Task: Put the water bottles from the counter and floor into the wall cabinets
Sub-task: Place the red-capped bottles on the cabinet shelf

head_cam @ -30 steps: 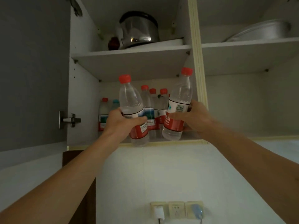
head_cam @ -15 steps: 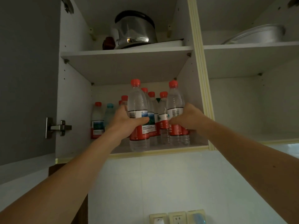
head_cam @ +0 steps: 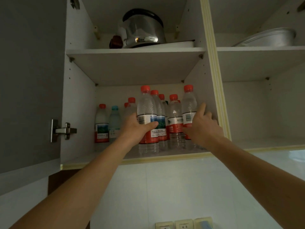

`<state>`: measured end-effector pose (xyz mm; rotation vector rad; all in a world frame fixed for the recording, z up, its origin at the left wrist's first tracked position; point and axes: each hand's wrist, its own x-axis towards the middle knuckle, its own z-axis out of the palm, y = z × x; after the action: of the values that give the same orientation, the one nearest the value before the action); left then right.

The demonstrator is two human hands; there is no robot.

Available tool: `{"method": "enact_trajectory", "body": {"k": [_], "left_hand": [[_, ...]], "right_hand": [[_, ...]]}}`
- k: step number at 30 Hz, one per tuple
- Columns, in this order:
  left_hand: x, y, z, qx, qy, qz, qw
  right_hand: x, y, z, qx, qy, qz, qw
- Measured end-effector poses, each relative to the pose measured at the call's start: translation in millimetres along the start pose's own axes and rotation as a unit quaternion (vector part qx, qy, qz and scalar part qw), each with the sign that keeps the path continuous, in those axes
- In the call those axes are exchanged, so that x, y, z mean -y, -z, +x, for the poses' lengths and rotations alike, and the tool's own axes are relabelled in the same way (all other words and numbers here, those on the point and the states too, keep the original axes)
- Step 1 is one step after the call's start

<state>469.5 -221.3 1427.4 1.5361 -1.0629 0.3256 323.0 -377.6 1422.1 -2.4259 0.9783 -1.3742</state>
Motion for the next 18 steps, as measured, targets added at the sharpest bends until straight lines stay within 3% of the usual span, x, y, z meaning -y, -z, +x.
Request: {"method": "enact_trajectory", "body": {"k": [4,6,9,15,18], "left_hand": [[3.0,5.9,2.7,0.029,-0.001,-0.004,1.000],[3.2,13.3,2.7,0.053,-0.010,-0.001,0.999],[7.0,32.6,2.9,0.068,0.005,0.036,0.997],[36.6,72.1,31.7,-0.033,0.028,0.086,0.995],[49.0,77.2,55.4,-0.044,0.056,0.098,0.993]], "right_hand": [[24.9,-8.8,-16.0,-0.160,0.201,0.049,0.965],[43.9,-18.7,-18.5,-0.109,0.247,0.119,0.956],[67.4,-41.9,-21.2,-0.005,0.226,0.210,0.951],[77.9,-80.3,-24.1,-0.068,0.172,0.240,0.953],[69.0,-94.7,-31.8,-0.083,0.158,0.261,0.949]]}}
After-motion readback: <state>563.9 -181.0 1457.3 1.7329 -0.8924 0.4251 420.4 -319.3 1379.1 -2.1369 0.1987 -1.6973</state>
